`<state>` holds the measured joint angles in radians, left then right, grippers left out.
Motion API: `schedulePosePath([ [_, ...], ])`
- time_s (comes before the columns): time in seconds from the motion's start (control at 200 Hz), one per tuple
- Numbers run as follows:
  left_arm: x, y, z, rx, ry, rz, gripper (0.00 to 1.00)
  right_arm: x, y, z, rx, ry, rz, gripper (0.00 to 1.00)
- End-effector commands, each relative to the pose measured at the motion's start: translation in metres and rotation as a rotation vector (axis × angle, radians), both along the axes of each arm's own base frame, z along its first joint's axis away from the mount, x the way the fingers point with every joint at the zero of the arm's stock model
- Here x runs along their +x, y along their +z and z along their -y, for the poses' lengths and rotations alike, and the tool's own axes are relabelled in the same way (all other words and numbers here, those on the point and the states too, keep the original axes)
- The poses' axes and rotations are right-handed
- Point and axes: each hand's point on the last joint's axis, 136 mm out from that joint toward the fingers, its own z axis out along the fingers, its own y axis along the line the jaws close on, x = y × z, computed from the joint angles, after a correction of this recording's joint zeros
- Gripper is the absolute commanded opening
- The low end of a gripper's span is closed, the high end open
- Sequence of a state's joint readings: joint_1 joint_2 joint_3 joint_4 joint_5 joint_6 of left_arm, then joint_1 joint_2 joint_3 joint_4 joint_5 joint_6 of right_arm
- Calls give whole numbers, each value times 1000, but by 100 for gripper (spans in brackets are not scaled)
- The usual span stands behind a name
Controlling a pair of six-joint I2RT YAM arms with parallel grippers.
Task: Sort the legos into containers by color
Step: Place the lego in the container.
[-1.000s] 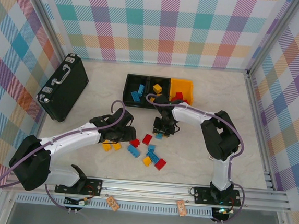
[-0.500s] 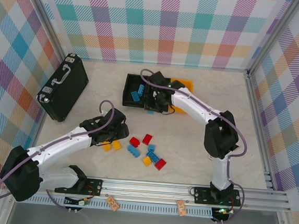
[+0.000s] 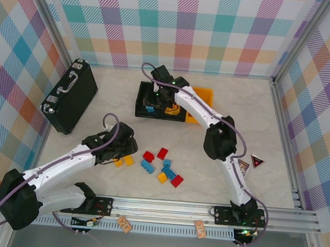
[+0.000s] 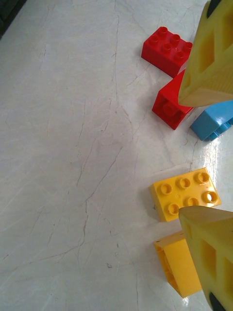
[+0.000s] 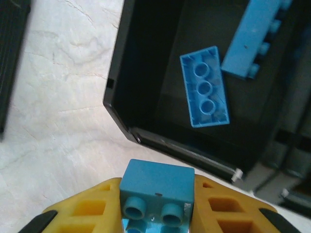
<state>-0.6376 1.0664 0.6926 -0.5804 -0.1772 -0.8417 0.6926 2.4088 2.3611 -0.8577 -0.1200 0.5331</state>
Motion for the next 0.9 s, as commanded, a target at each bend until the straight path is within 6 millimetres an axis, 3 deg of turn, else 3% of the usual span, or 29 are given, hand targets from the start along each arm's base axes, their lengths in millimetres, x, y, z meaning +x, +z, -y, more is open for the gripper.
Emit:
schedulePosePath([
  [0.0,-9,-6,-13,24,35,-24,56,9,14,-12,72,43,18,30],
  [0.175,-11,-6,-17,32,47,-25,56,14,7,-25,116,44,-3,31],
  [0.66,-11,-12,-15,24,47,-41,56,31,-19,-32,121,-10,-3,33],
  [0.895,-12,-13,-15,21,49,-46,56,37,-19,-31,116,-24,13,50],
])
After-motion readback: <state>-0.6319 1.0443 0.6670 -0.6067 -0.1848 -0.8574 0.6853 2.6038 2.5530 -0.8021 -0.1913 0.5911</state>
